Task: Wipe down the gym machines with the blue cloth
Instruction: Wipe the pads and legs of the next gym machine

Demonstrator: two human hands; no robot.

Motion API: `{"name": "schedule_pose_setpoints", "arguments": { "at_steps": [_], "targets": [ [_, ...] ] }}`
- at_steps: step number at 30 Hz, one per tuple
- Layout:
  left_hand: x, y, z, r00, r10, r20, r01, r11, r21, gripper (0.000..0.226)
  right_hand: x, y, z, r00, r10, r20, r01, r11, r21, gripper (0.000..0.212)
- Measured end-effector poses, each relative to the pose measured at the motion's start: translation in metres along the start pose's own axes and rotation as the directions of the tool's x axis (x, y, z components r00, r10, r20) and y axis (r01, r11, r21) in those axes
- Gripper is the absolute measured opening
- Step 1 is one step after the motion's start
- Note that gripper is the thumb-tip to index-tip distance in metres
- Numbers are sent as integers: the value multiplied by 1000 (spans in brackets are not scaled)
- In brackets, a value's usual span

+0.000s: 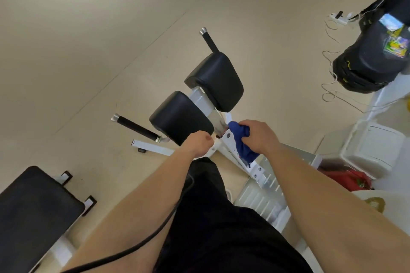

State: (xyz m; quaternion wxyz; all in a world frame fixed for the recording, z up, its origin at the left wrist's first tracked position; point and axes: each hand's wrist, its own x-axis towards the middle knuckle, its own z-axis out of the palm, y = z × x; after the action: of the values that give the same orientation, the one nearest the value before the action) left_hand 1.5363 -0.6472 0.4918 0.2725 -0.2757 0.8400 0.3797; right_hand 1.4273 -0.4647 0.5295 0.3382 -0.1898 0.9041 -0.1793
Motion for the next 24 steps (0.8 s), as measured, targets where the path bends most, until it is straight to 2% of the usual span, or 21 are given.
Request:
{"name": "schedule_pose_setpoints", "arguments": {
  "at_steps": [7,12,18,24],
  "targets": [
    [-22,-14,20,995,-74,-60,66,990,-126,27,9,-4,20,992,-110,56,114,990,-87,40],
    [-57,-47,41,974,-210,-85,191,963,-190,22,2,0,48,969,-161,185,185,975,-122,52],
    [-104,-94,61,925,-376,-56,351,901,-256,24,-15,-16,89,939,-226,259,257,962,-94,49],
    [-137,-122,82,925,-374,-66,345,901,-261,22,-37,-23,119,920,-278,277,307,949,-68,47]
  ]
}}
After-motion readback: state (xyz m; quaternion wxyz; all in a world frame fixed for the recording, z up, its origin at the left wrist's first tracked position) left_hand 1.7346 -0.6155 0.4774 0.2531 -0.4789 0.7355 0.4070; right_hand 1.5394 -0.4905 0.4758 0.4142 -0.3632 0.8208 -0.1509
